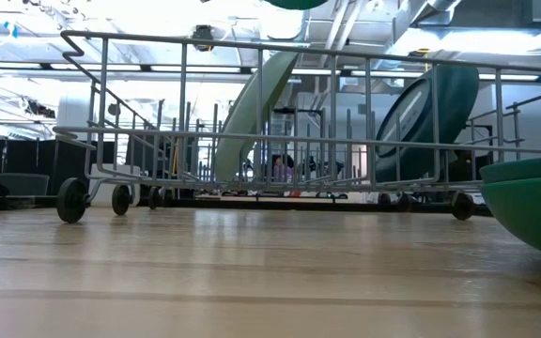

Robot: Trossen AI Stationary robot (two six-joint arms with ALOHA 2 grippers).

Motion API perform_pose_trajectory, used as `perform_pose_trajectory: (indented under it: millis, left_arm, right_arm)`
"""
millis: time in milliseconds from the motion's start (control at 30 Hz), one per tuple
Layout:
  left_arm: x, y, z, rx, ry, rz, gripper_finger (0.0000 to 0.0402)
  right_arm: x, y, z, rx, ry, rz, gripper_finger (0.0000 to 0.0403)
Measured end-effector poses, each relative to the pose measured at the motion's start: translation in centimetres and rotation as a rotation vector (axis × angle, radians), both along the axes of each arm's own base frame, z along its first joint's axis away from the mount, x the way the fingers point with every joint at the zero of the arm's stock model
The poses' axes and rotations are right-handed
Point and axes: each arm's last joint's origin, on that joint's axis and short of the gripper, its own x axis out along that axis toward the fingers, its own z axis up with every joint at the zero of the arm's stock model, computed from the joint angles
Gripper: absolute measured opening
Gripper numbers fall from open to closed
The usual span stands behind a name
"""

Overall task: Sort dishes
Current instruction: Put a green plate in the dish rack

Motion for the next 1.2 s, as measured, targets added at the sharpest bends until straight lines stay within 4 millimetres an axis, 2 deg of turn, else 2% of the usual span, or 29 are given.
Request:
perform_pose_trajectory:
  millis: [233,400,533,867,1200]
  left_arm:
    - [0.1,0.7,0.0,0.011,0.028,0.033,0.0024]
    - [0.2,1.0,0.0,0.004,0.001,0.027,0.0008]
    - [0.3,1.6,0.0,-0.015,-0.042,0.041,0.0027]
    - [0.5,1.9,0.1,-0.033,-0.12,-0.012,0.0111]
    - [0.3,2.6,0.9,-0.022,-0.182,-0.021,0.0123]
  right_arm:
    - [0.0,0.7,0.0,0.001,0.004,0.016,0.0]
    - [0.0,1.2,0.0,0.002,0.004,0.017,0.0]
    - [0.1,1.4,0.0,0.008,0.006,0.007,0.0]
    - [0.1,1.4,0.0,0.031,-0.02,0.011,0.0]
    - [0.1,2.0,0.0,0.037,-0.025,0.01,0.0]
